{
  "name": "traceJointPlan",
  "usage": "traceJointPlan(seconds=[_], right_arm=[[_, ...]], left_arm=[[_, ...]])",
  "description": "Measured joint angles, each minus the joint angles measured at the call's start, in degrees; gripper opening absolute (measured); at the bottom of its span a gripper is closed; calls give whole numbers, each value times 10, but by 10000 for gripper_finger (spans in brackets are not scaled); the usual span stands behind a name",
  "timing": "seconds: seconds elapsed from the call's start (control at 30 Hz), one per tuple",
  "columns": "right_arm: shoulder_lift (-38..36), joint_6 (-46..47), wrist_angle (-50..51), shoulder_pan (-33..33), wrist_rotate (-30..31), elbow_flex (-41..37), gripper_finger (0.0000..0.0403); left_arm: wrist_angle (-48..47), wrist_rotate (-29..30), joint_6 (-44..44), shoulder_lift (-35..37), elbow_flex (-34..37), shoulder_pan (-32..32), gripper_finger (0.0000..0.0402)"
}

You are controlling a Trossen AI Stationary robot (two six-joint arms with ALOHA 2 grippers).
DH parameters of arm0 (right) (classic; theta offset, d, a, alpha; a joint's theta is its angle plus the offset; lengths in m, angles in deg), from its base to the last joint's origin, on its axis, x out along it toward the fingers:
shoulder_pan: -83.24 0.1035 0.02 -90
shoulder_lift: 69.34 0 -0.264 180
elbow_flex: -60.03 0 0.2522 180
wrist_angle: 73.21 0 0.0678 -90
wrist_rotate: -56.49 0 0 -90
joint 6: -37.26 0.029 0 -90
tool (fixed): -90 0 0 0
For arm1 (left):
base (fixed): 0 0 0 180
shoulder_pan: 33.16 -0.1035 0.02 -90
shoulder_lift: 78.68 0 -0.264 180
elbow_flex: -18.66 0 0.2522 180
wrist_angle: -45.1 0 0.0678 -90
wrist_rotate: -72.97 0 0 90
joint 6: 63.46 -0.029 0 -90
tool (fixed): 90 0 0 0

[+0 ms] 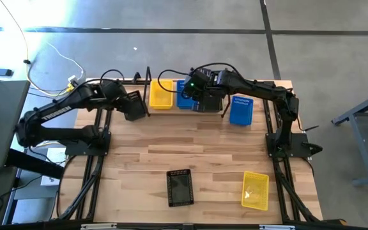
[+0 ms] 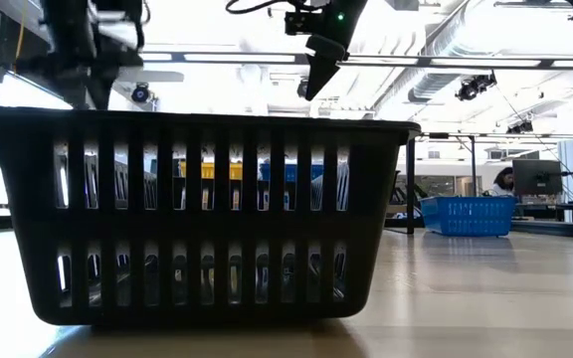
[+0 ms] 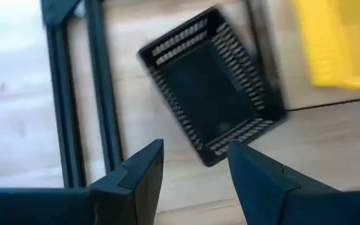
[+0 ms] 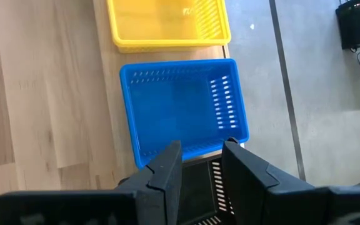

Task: Stack baskets on shelf by color
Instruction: Stack the top black bin on top of the black bin on the shelf

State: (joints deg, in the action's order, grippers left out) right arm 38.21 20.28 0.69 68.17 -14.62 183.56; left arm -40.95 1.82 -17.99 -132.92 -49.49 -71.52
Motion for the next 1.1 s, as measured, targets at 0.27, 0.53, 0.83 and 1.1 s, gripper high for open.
traceJointPlan(seconds=[0.27,0.53,0.83,1.1], right_arm=[[0,2,-5,0,0,0,101],[0,2,-11,0,0,0,101],[0,2,-11,0,-4,0,101],[0,2,-12,0,-4,0,101]], left_arm=[[116,-60,14,22,102,-71,170],[177,-66,61,20,180,-93,170],[241,-77,92,20,232,-104,170],[303,-68,129,2,269,-104,170]])
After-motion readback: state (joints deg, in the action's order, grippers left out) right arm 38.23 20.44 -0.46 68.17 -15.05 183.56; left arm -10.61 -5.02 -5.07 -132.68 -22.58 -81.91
